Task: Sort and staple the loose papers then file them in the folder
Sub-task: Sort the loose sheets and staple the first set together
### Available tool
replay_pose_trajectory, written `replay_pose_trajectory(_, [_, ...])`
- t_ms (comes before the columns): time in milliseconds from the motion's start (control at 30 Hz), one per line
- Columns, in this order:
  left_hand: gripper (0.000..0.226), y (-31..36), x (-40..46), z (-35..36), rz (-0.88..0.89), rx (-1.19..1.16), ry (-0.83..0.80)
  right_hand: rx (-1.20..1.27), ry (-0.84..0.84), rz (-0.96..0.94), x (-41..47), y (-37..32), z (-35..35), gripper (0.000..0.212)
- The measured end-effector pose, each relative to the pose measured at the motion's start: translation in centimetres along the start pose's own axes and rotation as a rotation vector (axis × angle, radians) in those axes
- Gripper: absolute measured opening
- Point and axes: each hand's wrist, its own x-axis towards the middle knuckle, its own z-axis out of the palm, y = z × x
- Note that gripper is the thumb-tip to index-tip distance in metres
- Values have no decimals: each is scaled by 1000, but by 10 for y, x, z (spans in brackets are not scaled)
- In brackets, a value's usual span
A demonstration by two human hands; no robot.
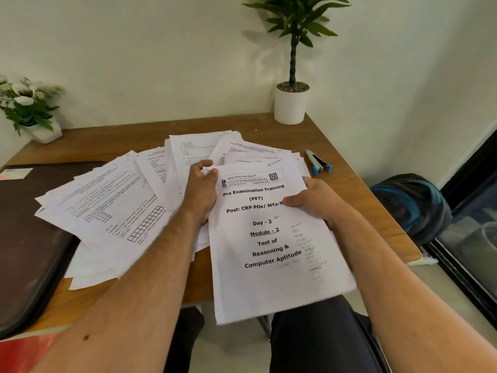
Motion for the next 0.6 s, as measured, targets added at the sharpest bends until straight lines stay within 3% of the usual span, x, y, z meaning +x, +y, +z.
replay_pose_trajectory(100, [24, 1, -5, 6, 13, 59, -17, -83, 89, -52, 0, 8, -1, 23])
replay_pose_trajectory(233, [25, 1, -8, 5, 31, 83, -13, -413, 374, -176, 6, 0, 1, 57])
replay_pose_trajectory(333, [24, -3, -11, 3, 52, 94, -17, -612, 528, -249, 12, -6, 13, 65])
replay_pose_trajectory(500, [21, 1, -7, 1, 104, 137, -33, -584, 421, -225, 29, -13, 29, 50])
replay_pose_trajectory(600, [22, 0, -8, 0, 113, 160, -41, -635, 439, -250, 32, -11, 39, 42])
